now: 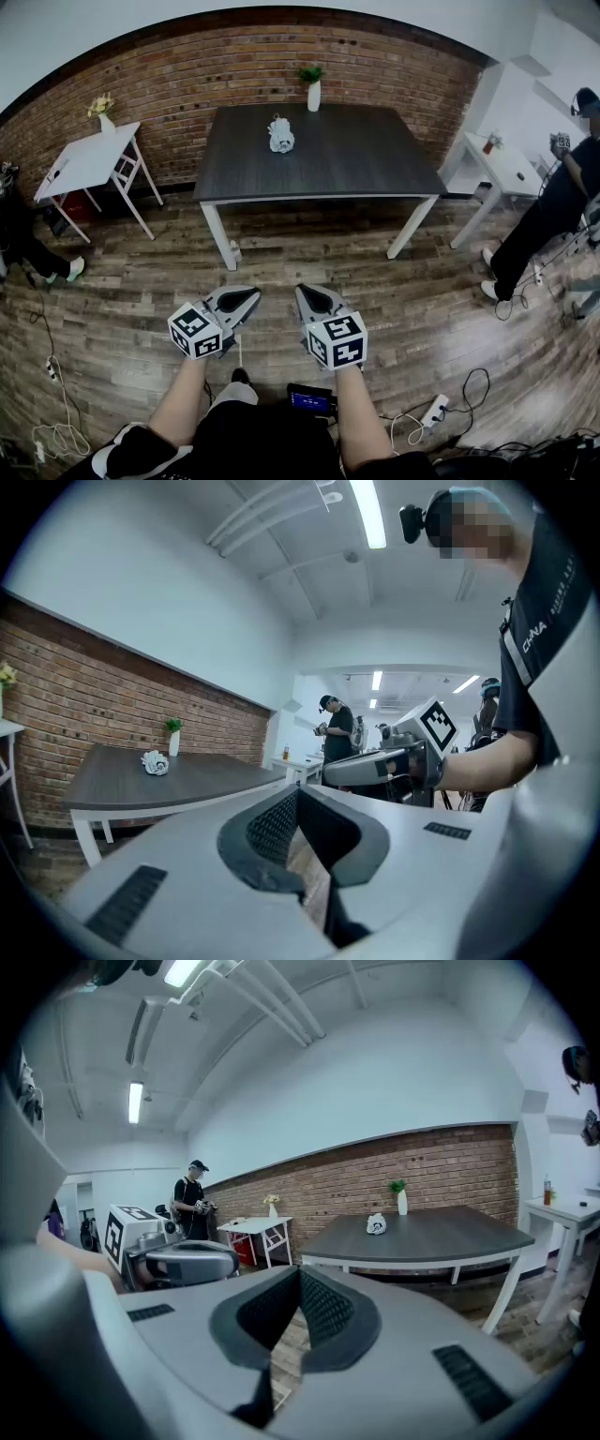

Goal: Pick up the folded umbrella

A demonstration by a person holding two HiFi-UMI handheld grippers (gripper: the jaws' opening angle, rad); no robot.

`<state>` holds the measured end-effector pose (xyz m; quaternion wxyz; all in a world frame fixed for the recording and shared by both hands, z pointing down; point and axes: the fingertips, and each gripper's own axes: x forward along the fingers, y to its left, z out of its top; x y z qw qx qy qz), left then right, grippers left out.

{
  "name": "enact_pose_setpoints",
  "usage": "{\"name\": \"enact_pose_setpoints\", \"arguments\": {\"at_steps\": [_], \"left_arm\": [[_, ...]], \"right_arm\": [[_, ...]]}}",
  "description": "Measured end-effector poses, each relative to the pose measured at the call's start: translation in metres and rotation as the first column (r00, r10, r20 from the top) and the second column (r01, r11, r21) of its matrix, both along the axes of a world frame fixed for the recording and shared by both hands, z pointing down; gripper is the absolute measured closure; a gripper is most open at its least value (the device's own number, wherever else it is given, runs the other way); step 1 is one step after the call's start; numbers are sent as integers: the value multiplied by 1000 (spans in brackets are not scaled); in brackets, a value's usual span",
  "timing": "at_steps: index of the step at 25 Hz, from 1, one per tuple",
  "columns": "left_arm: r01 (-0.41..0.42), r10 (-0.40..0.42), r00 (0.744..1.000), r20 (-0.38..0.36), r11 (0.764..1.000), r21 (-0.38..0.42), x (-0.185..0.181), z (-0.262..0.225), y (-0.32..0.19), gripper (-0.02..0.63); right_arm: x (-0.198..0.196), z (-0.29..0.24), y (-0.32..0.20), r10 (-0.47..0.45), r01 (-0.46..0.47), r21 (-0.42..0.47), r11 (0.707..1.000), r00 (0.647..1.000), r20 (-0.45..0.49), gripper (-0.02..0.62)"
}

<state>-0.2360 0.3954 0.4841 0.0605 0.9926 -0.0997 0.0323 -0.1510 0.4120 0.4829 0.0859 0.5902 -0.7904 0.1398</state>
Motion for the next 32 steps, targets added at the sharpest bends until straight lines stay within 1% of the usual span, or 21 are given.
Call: {"name": "enact_pose_setpoints", "arguments": {"at_steps": [10, 16, 27, 32], "left_arm": [[-10, 10, 1000, 4, 1000, 1, 6, 0, -1, 605], [-12, 12, 1000, -9, 1000, -7, 7, 2, -2, 604], [-11, 11, 1000, -8, 1000, -21, 16, 6, -5, 604], [3, -4, 1000, -15, 999, -33, 14, 8, -8, 604]], "right_arm": [[-3, -1, -6, -15, 15, 4, 1000, 1000, -19, 588], [-2, -3, -8, -13, 13, 19, 1000, 1000, 9, 588], [8, -2, -13, -16, 16, 22, 1000, 1000, -2, 586], [12, -2, -16, -9, 8, 33, 999, 1000, 28, 586]]}}
